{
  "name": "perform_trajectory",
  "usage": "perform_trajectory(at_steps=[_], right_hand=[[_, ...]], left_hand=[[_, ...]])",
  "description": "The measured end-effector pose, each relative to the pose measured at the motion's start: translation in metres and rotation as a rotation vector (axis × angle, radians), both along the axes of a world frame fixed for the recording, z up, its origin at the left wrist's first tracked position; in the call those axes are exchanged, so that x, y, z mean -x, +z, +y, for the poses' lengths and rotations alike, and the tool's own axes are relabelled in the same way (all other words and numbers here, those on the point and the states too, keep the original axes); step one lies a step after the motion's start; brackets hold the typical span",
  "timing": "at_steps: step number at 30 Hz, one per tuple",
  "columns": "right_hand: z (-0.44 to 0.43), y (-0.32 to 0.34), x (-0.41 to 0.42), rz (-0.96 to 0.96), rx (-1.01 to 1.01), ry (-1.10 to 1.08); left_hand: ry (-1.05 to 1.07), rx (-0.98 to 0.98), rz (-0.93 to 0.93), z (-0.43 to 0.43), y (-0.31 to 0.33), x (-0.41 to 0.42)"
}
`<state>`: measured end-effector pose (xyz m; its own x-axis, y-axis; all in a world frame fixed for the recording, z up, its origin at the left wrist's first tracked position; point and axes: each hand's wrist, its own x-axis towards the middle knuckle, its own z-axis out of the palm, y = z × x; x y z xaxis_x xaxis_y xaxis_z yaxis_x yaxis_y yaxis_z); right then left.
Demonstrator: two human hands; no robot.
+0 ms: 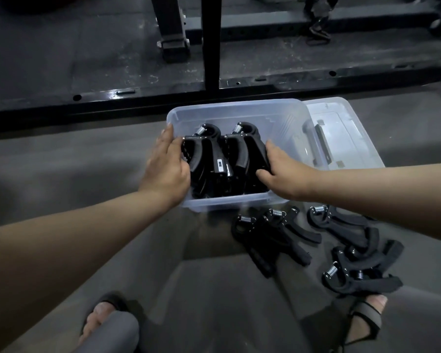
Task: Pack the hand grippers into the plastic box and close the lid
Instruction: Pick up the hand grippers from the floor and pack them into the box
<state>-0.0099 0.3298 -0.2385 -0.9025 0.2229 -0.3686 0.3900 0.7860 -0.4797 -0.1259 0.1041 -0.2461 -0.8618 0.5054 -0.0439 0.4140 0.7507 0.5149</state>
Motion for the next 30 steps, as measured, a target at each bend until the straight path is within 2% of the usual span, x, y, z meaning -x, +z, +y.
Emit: perform_trajectory(at_steps=[6, 14, 19, 22, 27, 30], right_hand=[[-0.003, 0.005, -0.021, -0.083, -0.059, -0.009], [-0.005, 0.012, -0.039, -0.076, -0.083, -0.053], [-0.013, 0.015, -0.050, -0.089, -0.163, -0.049], [-0.014, 0.017, -0.059, -0.127, -0.218, -0.010], [-0.018, 0.016, -0.087, -0.030, -0.356, 0.134], [-0.018, 0.009, -0.107, 0.004, -0.403, 0.193]], left_hand=[[-0.021, 0.045, 0.043, 0.003, 0.003, -0.001], [-0.089, 0.070, 0.118, -0.003, 0.001, -0.021], [-0.093, 0.135, 0.054, -0.015, 0.001, -0.029], [-0.151, 0.219, 0.071, -0.025, 0.003, -0.036], [-0.126, 0.269, 0.075, -0.025, 0.013, -0.052], [-0.236, 0.312, 0.122, -0.017, 0.016, -0.061]])
